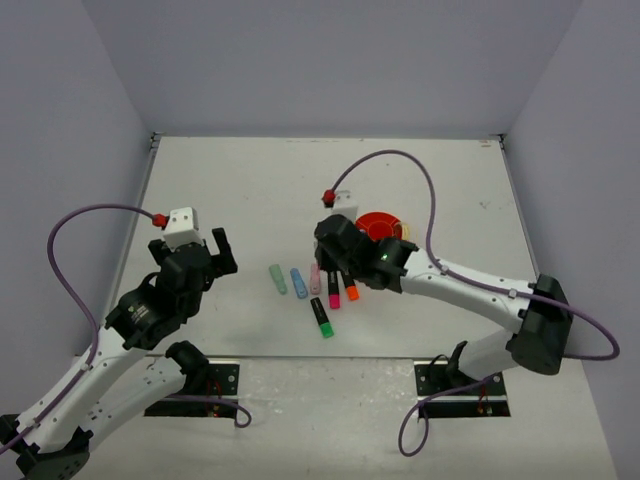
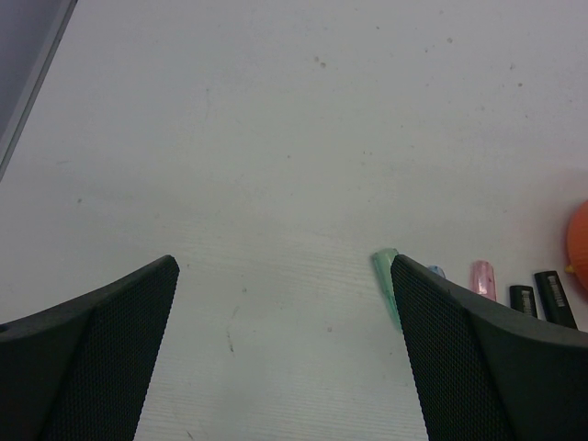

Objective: Sort the stationery into containers
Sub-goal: Pick up the stationery from the center of the board, then place the stationery in the storage box.

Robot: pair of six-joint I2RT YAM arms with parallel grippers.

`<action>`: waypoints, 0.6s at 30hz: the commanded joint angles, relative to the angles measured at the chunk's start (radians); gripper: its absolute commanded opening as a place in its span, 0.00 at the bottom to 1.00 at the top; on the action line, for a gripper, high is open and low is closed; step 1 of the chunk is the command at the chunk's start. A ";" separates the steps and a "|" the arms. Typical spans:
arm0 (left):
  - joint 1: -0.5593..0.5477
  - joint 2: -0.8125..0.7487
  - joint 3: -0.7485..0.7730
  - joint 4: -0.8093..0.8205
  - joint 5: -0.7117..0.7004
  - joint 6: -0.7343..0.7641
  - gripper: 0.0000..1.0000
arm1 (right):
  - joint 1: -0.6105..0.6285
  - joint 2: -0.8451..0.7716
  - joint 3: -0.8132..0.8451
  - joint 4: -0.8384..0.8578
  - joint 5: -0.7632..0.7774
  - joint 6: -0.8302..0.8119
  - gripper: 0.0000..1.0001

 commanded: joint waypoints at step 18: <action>0.008 0.003 0.013 0.043 -0.010 0.016 1.00 | -0.468 -0.115 0.043 -0.104 -0.081 -0.294 0.00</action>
